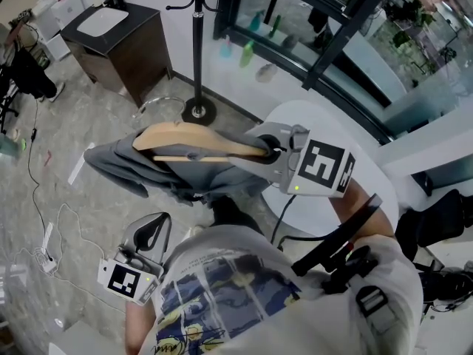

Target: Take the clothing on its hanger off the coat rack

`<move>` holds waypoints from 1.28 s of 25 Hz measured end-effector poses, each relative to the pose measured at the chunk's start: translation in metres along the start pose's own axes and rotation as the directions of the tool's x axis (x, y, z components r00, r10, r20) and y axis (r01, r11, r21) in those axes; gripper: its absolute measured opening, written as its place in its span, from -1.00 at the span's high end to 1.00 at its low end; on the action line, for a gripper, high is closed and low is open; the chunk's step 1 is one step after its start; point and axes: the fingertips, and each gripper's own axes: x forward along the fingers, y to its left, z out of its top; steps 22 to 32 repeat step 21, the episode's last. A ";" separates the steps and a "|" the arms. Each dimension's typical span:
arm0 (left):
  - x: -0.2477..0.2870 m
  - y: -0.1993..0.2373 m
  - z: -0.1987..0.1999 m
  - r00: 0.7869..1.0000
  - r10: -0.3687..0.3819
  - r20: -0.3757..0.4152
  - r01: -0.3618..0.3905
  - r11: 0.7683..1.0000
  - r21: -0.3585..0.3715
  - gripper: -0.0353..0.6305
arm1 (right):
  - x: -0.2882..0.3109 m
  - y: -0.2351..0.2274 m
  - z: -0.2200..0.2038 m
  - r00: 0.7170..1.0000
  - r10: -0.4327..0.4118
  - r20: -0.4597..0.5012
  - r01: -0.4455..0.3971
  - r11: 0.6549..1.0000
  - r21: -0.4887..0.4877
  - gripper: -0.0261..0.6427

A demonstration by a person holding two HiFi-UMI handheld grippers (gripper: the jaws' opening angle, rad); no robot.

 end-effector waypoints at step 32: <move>0.006 -0.005 -0.013 1.000 -0.016 -0.019 0.016 1.000 0.005 0.88 | 0.001 0.000 -0.016 1.000 -0.020 0.000 0.020 1.000 0.004 0.90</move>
